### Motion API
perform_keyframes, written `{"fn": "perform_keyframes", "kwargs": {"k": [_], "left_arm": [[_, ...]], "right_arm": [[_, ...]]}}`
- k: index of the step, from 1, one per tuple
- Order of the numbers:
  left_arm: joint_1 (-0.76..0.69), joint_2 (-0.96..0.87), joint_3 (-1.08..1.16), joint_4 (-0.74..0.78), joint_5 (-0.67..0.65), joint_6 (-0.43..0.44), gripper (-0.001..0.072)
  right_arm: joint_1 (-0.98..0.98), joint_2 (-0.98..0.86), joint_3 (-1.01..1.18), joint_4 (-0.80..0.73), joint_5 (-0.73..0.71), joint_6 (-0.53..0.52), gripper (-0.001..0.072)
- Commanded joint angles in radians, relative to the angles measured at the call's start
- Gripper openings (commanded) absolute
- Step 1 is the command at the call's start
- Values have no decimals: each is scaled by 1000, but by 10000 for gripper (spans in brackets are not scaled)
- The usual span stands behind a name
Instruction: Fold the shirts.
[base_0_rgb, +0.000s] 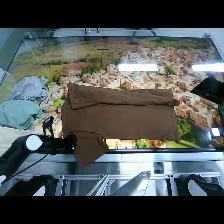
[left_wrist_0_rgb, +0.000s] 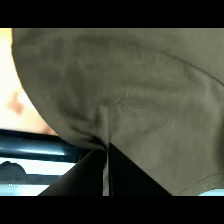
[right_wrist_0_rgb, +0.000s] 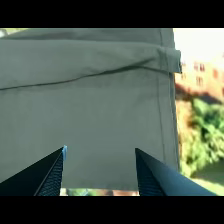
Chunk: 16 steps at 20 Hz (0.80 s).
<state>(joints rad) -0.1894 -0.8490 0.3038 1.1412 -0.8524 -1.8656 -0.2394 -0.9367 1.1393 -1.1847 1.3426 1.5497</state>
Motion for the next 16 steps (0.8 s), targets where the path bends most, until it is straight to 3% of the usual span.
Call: {"fn": "perform_keyframes", "kwargs": {"k": [1,4,6,8,16], "left_arm": [[0,-65,58,-18,-5,72,23],[0,-10,63,-16,-8,89,23],[1,48,63,-10,-7,89,22],[1,89,63,-6,-8,89,21],[1,0,63,-10,-13,90,22]], "right_arm": [[-78,58,-95,-7,36,-10,491],[-249,147,-315,-8,37,-4,497],[-364,162,-460,-7,29,23,600],[-425,161,-587,-3,-15,80,596],[-301,143,-790,108,-235,168,576]]}}
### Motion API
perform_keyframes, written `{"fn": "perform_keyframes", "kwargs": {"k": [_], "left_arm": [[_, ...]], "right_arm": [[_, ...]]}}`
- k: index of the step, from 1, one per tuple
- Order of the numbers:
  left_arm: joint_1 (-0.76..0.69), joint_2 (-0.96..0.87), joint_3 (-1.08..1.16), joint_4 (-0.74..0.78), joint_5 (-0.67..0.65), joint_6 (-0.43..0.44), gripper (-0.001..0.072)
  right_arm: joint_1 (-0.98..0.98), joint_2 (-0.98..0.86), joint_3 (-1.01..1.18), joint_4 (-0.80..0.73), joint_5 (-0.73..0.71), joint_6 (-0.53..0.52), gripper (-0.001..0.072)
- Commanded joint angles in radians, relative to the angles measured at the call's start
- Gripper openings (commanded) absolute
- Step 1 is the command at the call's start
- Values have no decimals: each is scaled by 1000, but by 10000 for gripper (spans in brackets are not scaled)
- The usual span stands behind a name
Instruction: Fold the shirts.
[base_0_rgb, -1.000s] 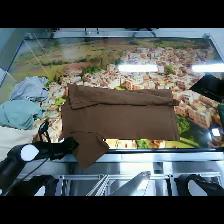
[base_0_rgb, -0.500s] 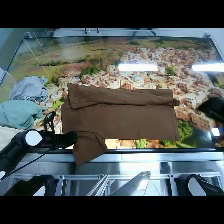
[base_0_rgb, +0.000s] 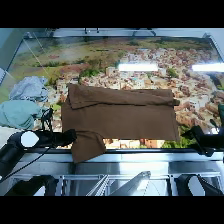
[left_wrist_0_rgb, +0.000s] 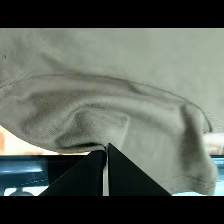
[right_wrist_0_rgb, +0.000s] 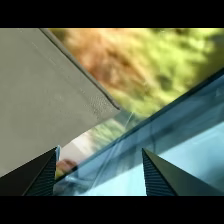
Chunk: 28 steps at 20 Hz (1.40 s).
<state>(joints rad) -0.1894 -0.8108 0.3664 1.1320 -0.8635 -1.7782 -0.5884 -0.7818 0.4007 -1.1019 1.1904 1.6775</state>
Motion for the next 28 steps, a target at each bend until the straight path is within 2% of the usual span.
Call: {"fn": "perform_keyframes", "kwargs": {"k": [1,3,5,11,12,13,14,15,16,17,23,25,28], "left_arm": [[1,-53,1,0,-2,10,22],[1,-61,1,-1,-1,10,22],[1,-47,1,2,0,10,22],[1,50,1,2,-3,9,22],[1,62,1,2,-5,9,22],[1,71,1,4,-10,9,22],[1,76,1,21,-18,7,22],[2,77,1,37,-34,6,22],[3,77,1,53,-53,5,22],[3,77,1,66,-74,5,21],[3,174,2,82,-162,6,20],[3,203,28,82,-179,6,20],[3,88,136,81,-175,70,20]], "right_arm": [[67,-24,-51,26,-103,54,576],[105,-60,-51,27,-136,63,567],[153,-96,-51,31,-167,67,507],[259,-163,-51,84,-271,66,506],[261,-168,-51,78,-271,66,480],[261,-167,-51,64,-276,65,370],[261,-166,-51,53,-285,65,340],[261,-164,-51,43,-286,64,267],[261,-161,-51,40,-285,45,117],[261,-155,-51,40,-281,23,19],[260,18,-40,-126,-105,21,17],[260,53,-13,-136,-76,21,17],[261,30,77,-132,-64,21,16]]}}
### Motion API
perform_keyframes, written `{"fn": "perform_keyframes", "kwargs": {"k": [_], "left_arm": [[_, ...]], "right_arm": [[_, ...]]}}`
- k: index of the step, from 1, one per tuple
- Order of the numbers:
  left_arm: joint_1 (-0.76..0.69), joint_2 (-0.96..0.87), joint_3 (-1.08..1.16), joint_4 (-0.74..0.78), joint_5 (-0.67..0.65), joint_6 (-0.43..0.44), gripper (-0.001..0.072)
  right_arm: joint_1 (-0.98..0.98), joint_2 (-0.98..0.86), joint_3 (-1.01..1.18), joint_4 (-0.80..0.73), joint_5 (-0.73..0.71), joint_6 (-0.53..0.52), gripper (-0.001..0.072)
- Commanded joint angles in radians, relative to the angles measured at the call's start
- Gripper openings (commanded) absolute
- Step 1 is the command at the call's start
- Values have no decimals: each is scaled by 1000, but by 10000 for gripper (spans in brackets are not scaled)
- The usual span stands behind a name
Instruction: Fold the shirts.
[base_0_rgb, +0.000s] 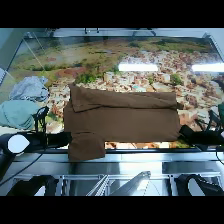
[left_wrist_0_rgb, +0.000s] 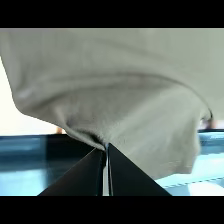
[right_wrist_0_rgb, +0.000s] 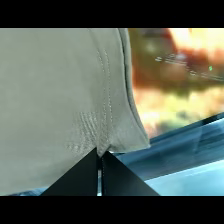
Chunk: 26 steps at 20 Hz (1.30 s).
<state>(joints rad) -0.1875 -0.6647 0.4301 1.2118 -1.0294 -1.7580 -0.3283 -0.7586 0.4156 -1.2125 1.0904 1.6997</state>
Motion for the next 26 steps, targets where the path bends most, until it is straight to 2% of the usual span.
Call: {"fn": "perform_keyframes", "kwargs": {"k": [1,6,10,16,21,22,23,24,25,26], "left_arm": [[1,-122,120,2,14,77,20],[55,-478,426,0,104,161,21],[105,-657,615,0,139,190,21],[105,-879,856,0,90,205,22],[92,-1001,998,0,21,205,40],[92,-1015,1014,-2,-5,204,304],[93,-1023,1023,-1,-31,204,484],[99,-1023,1026,0,-44,205,644],[108,-1015,1026,-2,-49,205,654],[120,-998,1025,0,-44,204,654]], "right_arm": [[1,-13,101,-23,35,-2,16],[9,-214,332,-19,17,-2,16],[68,-438,557,-15,6,-9,16],[154,-730,837,-14,6,11,16],[157,-788,865,-15,-26,13,18],[157,-787,866,-14,-28,13,18],[157,-787,866,-14,-28,9,20],[156,-785,866,-5,-27,-11,64],[154,-779,866,27,-28,-45,295],[148,-766,867,65,-27,-80,453]]}}
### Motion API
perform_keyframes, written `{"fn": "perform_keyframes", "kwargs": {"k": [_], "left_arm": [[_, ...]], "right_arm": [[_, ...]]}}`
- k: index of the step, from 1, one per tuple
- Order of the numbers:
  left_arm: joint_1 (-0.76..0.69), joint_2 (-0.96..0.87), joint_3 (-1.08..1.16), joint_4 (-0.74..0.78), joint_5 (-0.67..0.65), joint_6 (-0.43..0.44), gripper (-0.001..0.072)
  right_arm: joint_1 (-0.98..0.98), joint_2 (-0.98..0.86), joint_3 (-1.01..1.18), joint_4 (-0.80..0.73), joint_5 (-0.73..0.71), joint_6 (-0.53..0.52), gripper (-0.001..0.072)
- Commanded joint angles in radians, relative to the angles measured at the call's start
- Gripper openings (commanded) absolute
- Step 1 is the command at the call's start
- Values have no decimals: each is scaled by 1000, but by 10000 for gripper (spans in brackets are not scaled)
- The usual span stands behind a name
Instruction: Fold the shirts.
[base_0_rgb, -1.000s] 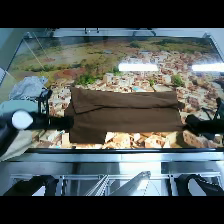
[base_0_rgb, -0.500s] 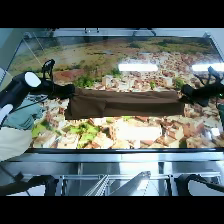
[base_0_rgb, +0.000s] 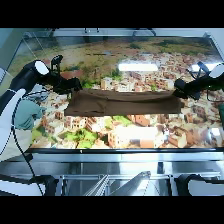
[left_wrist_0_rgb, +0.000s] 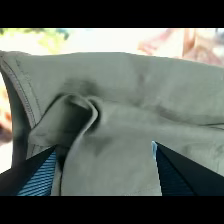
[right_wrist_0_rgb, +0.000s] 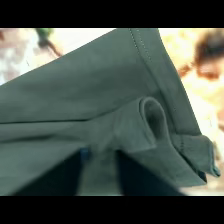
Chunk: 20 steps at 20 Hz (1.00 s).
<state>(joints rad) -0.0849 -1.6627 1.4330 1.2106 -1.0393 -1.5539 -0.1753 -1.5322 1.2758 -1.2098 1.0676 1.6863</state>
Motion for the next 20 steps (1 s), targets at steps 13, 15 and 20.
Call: {"fn": "perform_keyframes", "kwargs": {"k": [13,15,20], "left_arm": [[-100,182,3,0,-2,9,23],[-140,182,-29,-2,29,8,22],[-194,182,-89,-2,74,-38,22]], "right_arm": [[-421,-89,6,362,299,-484,653],[-436,-177,6,424,307,-526,652],[-407,-320,6,558,317,-631,651]]}}
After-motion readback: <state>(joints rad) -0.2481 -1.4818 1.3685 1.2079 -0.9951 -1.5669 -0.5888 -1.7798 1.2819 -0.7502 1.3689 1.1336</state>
